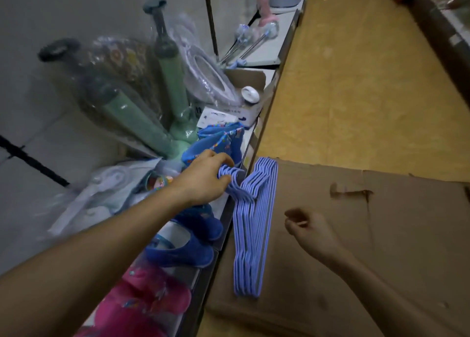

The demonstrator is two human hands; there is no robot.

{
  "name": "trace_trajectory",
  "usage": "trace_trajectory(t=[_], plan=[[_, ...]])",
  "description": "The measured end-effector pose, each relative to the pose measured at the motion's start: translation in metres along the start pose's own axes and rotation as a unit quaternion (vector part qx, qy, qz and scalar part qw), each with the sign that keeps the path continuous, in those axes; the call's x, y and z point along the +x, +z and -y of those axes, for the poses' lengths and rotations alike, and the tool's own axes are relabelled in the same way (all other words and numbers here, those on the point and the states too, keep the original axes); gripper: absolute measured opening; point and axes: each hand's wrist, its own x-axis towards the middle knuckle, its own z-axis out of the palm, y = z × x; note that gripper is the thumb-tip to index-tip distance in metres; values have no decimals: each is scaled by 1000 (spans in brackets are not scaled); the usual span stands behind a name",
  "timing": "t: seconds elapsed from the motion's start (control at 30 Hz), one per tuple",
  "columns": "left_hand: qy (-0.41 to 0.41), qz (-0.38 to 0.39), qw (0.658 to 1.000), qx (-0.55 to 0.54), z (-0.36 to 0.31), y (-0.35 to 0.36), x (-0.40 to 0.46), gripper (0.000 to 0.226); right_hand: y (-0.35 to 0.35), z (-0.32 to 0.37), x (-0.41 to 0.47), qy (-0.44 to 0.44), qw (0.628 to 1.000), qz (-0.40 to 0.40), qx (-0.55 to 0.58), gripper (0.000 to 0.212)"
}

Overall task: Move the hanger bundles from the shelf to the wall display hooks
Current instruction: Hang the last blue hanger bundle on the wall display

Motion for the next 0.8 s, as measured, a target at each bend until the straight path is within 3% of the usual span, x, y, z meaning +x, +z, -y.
trace_trajectory(t=[0.27, 0.4, 0.5, 0.7, 0.8], plan=[[18, 64, 995, 77, 28, 41, 45, 41, 108, -37, 55, 94, 984, 71, 136, 49], [18, 88, 989, 114, 30, 42, 59, 44, 131, -35, 68, 92, 977, 96, 165, 22], [21, 82, 988, 126, 31, 42, 65, 42, 140, -30, 70, 97, 965, 101, 221, 13], [41, 18, 997, 67, 15, 35, 64, 35, 143, -23, 67, 94, 974, 1, 206, 32], [60, -5, 998, 19, -4, 34, 63, 32, 133, -27, 66, 134, 978, -60, 148, 55]])
